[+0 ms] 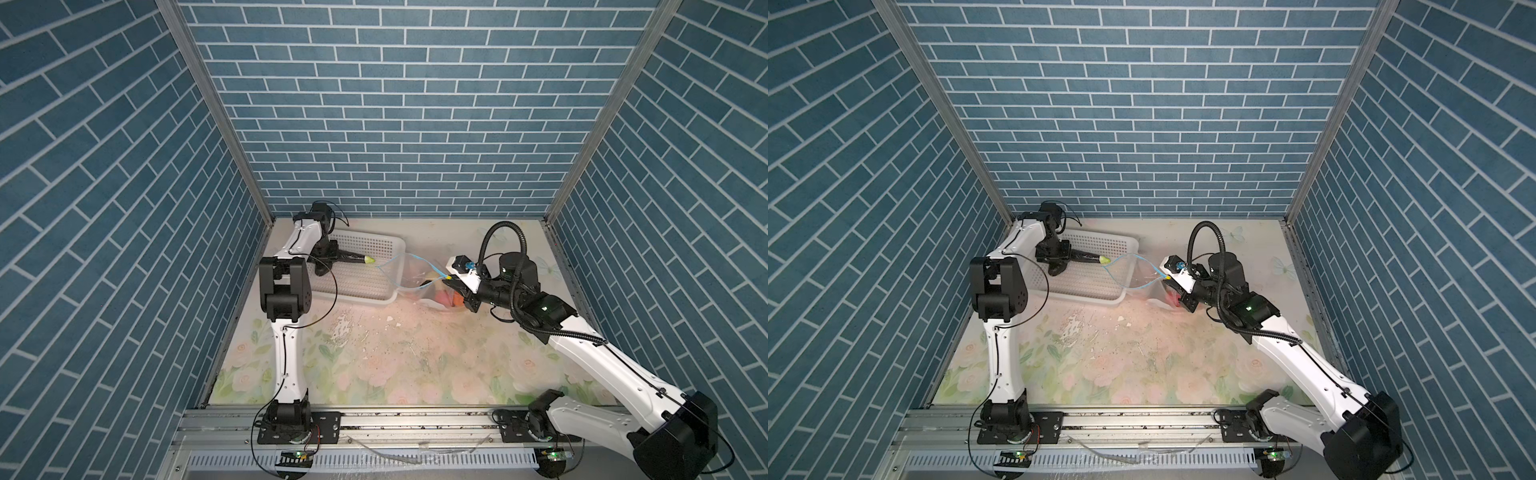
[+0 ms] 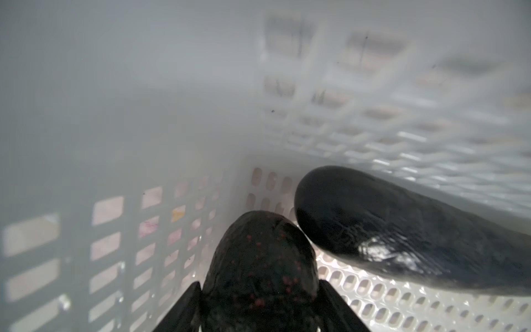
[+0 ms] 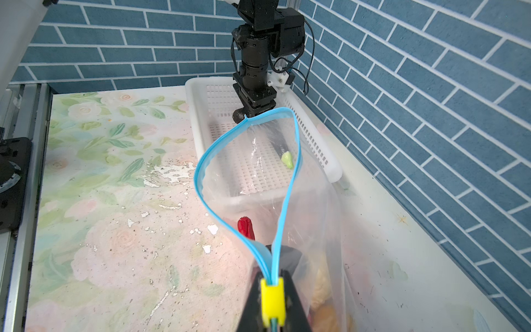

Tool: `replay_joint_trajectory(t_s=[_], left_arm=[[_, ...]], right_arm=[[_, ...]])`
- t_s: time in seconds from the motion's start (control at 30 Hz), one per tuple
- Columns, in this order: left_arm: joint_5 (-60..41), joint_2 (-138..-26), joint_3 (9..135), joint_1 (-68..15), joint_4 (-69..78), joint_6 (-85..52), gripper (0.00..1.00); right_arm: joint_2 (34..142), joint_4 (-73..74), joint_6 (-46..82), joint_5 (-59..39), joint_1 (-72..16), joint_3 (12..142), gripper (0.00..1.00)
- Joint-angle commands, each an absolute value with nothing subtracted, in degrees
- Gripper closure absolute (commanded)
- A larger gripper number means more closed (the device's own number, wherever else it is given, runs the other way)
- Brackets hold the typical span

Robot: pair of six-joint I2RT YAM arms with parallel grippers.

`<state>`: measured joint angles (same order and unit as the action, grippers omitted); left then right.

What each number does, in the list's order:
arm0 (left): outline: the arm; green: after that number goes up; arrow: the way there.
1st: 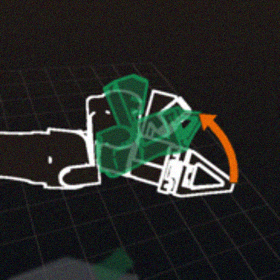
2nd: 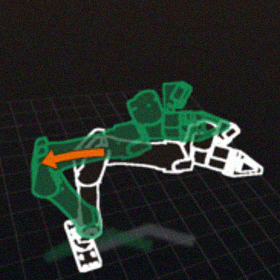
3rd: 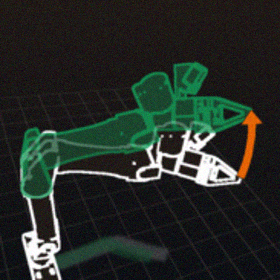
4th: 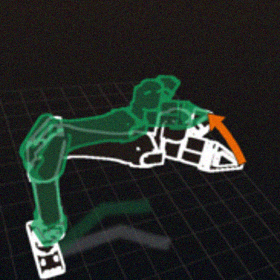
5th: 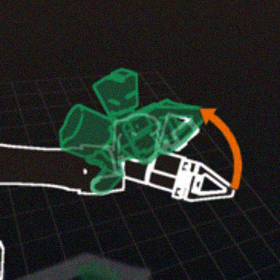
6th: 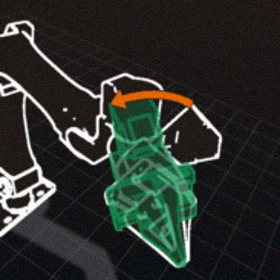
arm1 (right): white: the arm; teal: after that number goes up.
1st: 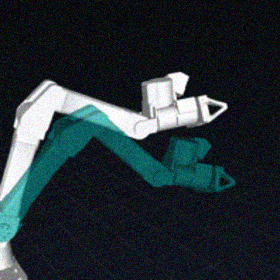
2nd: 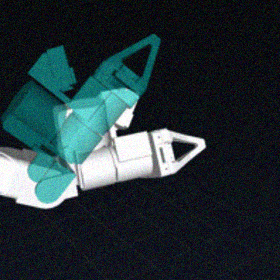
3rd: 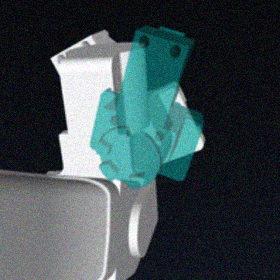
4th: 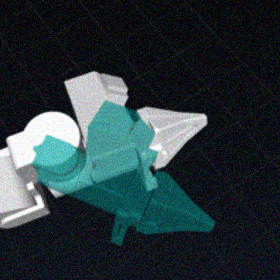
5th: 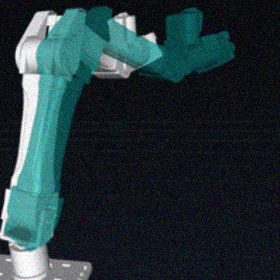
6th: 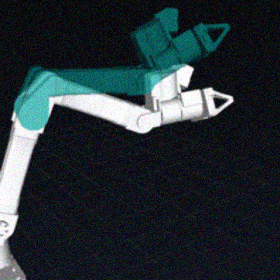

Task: Place the food in the zip-top bag and seal the zipper
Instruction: 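Lower the left gripper onto the dark avocado in the basket, then close the left gripper on the avocado and lift it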

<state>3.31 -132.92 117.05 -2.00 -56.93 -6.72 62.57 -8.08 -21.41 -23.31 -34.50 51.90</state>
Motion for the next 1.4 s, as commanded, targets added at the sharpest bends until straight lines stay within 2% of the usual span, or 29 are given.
replay_joint_trajectory(t_s=[0.0, 0.17, 0.37, 0.67, 0.97, 1.37], left_arm=[[2.9, -134.6, 118.6, -1.7, -59.0, -6.7, 0.36], [3.0, -134.7, 119.1, -1.8, -59.3, -6.9, 0.39], [3.3, -133.7, 118.9, -1.7, -59.6, -6.8, 0.48], [0.0, -129.4, 117.1, -1.8, -60.1, -7.7, 0.5], [-2.7, -122.7, 110.4, -1.9, -58.8, -7.7, 0.56], [-13.8, -109.9, 95.4, -3.0, -51.5, -11.9, 0.59]], right_arm=[[61.5, -5.9, -21.9, -23.2, -34.7, 51.2, 1.0], [61.7, -5.7, -22.0, -23.2, -34.8, 51.3, 1.0], [61.6, -5.8, -21.9, -23.3, -34.8, 51.3, 1.0], [61.3, -5.7, -22.0, -23.3, -34.8, 51.0, 1.0], [60.6, -5.6, -22.0, -23.1, -34.8, 50.4, 1.0], [60.0, -4.6, -21.8, -23.2, -34.7, 49.5, 1.0]])
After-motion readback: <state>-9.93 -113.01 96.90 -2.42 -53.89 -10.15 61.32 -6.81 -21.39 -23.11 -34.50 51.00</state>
